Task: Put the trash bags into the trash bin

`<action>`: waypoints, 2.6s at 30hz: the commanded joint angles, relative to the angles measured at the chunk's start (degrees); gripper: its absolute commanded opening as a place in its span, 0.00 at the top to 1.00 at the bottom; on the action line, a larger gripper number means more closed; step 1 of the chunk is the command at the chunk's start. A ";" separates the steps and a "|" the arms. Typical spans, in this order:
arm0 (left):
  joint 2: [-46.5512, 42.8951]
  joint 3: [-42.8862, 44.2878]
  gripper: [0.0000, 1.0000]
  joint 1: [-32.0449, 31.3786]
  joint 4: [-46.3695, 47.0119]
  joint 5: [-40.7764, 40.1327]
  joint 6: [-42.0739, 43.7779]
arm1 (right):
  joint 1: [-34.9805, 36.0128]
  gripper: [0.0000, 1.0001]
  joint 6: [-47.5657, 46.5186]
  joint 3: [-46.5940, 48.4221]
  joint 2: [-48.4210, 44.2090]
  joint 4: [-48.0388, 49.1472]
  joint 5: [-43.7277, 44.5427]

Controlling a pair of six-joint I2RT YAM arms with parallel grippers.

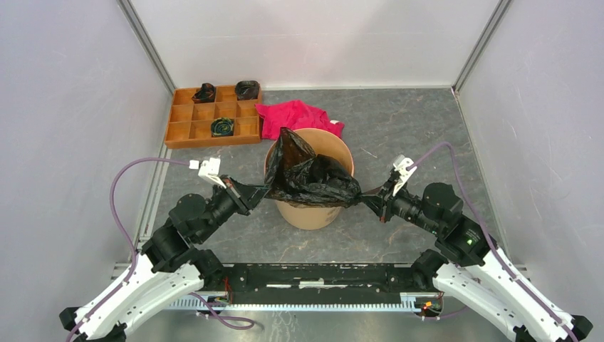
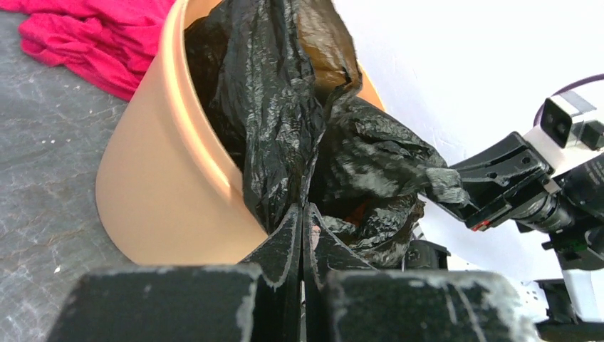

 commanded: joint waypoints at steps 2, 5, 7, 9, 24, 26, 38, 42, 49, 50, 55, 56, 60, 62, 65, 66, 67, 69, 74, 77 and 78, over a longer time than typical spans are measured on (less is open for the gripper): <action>0.84 -0.57 0.98 0.29 -6.10 -6.19 -6.00 | -0.13 0.97 4.13 -2.44 1.78 1.61 5.23; 1.20 -1.29 0.98 0.29 -9.89 -8.55 -8.20 | -0.15 0.95 3.56 -2.37 3.11 0.17 8.29; 1.14 -2.16 0.98 0.29 -10.72 -8.29 -9.13 | -0.11 0.93 2.44 -1.50 4.13 -2.98 10.87; 0.97 -3.24 0.98 0.29 -9.74 -6.72 -9.77 | -0.15 0.87 0.46 -0.24 4.90 -5.34 10.55; 0.53 -5.37 0.98 0.29 -7.63 -3.03 -10.74 | -0.08 0.14 -19.99 21.73 12.35 -12.00 -17.31; 1.03 -5.10 0.98 0.29 -7.58 -2.81 -10.53 | -0.09 0.09 -21.38 23.97 13.68 -12.30 -20.31; 2.14 -5.40 0.98 0.29 -7.42 -3.45 -10.14 | 0.46 0.03 -19.98 31.70 20.13 -9.77 -18.60; 4.39 -4.30 0.98 0.29 -7.66 -3.60 -9.13 | 6.74 0.04 -18.41 31.32 23.38 -4.66 -13.78; 5.20 -4.66 0.98 0.29 -7.31 -3.90 -10.00 | 20.78 0.09 -23.85 39.80 36.98 -9.91 10.81; 5.05 -4.61 0.98 0.29 -7.40 -4.05 -10.05 | 21.59 0.09 -24.39 39.98 37.61 -9.46 13.29; 5.01 -4.36 0.98 0.29 -7.40 -4.09 -10.00 | 24.36 0.13 -26.44 41.25 41.50 -9.45 18.29; 5.26 -4.28 0.98 0.29 -7.29 -3.94 -10.00 | 25.00 0.16 -26.74 41.46 42.39 -9.93 19.26; 5.70 -4.33 0.98 0.31 -7.37 -3.76 -9.99 | 25.75 0.39 -26.28 39.88 42.99 -8.70 24.34; 5.57 -4.58 0.98 0.29 -7.61 -3.92 -10.13 | 25.81 0.46 -25.37 38.41 41.72 -7.15 26.45; 5.45 -4.78 0.98 0.29 -8.46 -4.69 -10.84 | 25.71 0.61 -23.50 37.07 39.93 -5.41 29.16; 5.44 -4.78 0.98 0.29 -8.90 -4.98 -11.13 | 25.70 0.69 -22.86 36.73 39.47 -5.22 30.70; 5.51 -4.85 0.98 0.31 -9.27 -5.33 -11.29 | 25.61 0.77 -22.07 36.29 39.03 -5.09 32.90; 5.52 -5.01 0.98 0.29 -9.35 -5.39 -11.44 | 24.91 0.88 -20.41 35.57 38.29 -5.48 37.20; 5.95 -5.09 0.98 0.29 -9.00 -5.02 -11.58 | 20.05 0.93 -16.04 29.44 32.33 -3.10 39.54; 6.12 -5.28 0.98 0.29 -9.11 -4.97 -11.67 | 14.14 0.90 -14.08 24.40 28.06 1.44 35.59; 6.28 -5.31 0.98 0.29 -9.11 -4.99 -11.63 | 11.64 0.91 -13.69 23.04 27.11 2.79 33.37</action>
